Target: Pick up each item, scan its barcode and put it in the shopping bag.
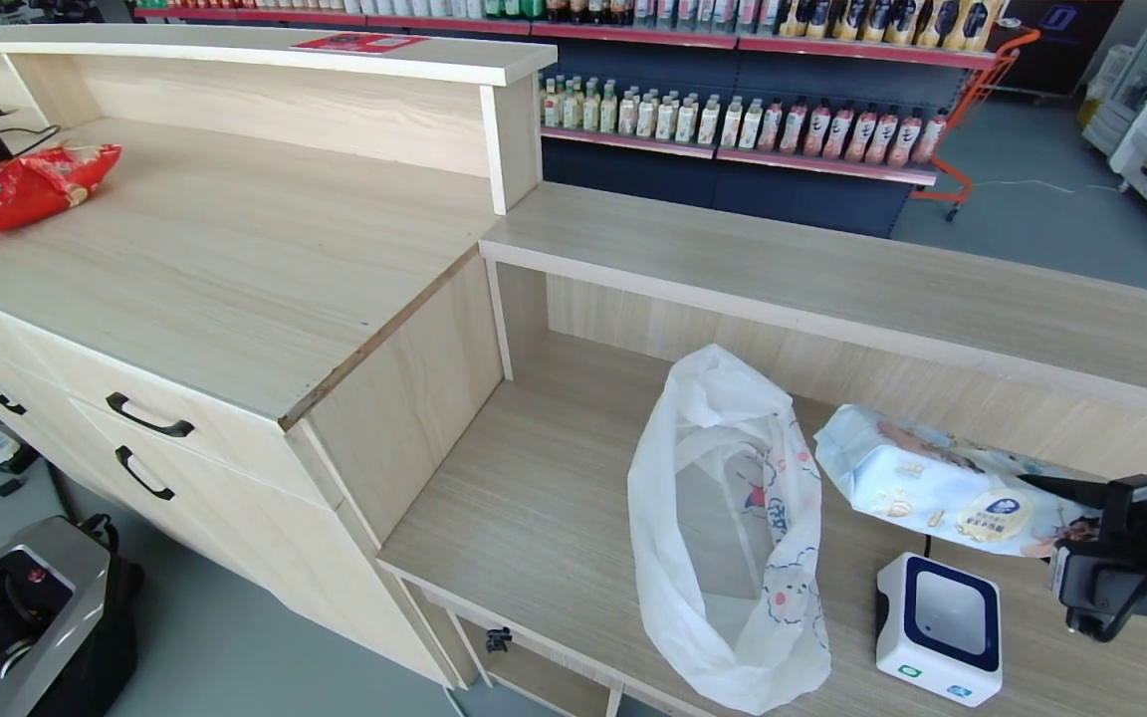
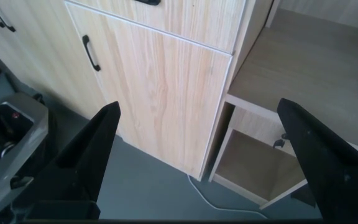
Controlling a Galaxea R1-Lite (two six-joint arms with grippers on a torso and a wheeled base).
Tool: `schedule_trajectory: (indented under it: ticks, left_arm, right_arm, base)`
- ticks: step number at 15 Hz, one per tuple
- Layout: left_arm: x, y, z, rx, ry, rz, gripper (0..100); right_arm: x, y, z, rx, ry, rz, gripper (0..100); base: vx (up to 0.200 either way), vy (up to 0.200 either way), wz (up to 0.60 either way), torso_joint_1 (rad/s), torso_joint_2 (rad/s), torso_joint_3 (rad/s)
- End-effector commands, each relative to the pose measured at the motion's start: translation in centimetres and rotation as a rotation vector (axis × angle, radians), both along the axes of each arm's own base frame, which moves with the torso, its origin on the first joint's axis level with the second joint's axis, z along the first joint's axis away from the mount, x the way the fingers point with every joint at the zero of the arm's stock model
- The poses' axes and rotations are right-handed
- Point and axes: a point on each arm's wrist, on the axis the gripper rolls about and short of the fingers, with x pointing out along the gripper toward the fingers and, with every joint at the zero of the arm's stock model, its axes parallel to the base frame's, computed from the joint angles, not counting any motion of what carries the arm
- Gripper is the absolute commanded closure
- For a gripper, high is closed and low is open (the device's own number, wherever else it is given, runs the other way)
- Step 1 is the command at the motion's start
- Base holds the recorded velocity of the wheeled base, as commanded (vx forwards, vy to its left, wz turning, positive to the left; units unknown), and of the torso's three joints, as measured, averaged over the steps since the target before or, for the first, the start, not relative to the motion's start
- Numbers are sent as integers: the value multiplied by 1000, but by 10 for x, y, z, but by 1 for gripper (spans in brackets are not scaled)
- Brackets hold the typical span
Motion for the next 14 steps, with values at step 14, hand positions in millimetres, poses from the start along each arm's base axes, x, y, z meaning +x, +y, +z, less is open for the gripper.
schedule_trajectory:
  ticks: [14]
  left_arm:
    - [0,0,0,0,-1,1,0]
  right_arm:
    - [18,-6,-10,-126,-81,41,100]
  base:
    - [0,0,0,0,0,0]
